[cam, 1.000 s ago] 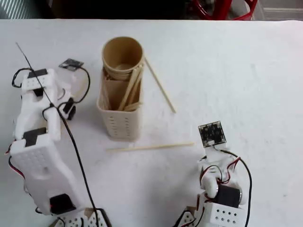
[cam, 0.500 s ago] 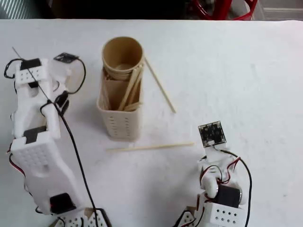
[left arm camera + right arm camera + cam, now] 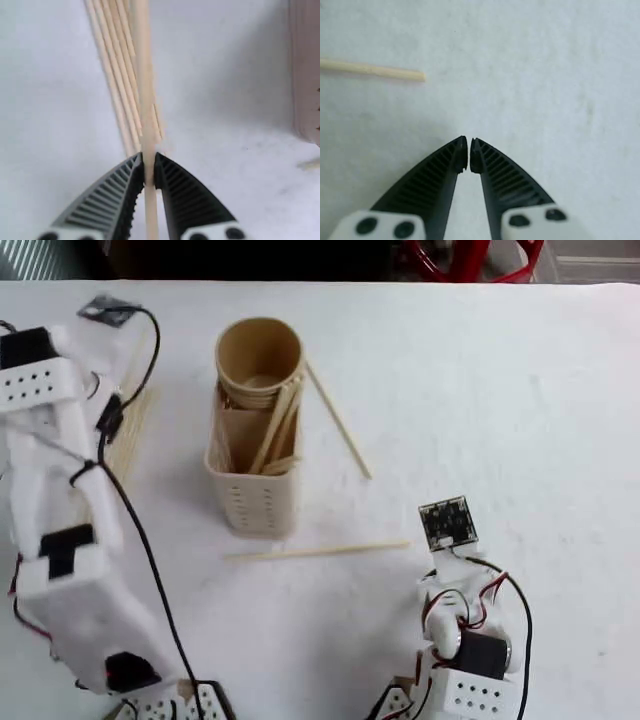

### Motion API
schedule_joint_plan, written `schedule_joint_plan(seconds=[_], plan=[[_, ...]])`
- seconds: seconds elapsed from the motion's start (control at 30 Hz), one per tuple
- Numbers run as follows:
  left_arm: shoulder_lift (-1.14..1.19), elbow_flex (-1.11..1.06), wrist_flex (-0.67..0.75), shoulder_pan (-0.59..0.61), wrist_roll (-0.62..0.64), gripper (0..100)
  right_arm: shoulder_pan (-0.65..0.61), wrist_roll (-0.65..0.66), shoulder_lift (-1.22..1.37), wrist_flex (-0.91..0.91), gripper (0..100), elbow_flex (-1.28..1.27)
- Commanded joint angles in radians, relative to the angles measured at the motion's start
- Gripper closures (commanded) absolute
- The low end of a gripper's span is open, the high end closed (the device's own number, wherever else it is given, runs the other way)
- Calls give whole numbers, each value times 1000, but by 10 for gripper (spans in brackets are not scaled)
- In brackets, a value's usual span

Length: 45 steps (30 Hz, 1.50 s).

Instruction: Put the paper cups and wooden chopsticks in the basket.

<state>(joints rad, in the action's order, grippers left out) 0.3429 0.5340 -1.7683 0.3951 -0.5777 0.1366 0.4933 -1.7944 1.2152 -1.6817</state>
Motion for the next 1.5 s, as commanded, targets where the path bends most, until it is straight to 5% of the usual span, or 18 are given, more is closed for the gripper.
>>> schedule_joint_plan(seconds=[0.0, 0.43, 0.83, 1.23, 1.47], plan=[[-314, -89, 0, -41, 37, 977, 10, 9, -7, 2, 974, -9], [-1127, -543, 390, -377, 238, 977, 10, 9, -7, 2, 974, -9], [-1076, -554, 675, -797, 319, 977, 12, 9, -7, 2, 974, -9], [-1162, -977, 980, -823, 262, 978, 12, 9, -7, 2, 974, -9], [-1282, -1155, 1011, -763, 258, 978, 12, 9, -7, 2, 974, -9]])
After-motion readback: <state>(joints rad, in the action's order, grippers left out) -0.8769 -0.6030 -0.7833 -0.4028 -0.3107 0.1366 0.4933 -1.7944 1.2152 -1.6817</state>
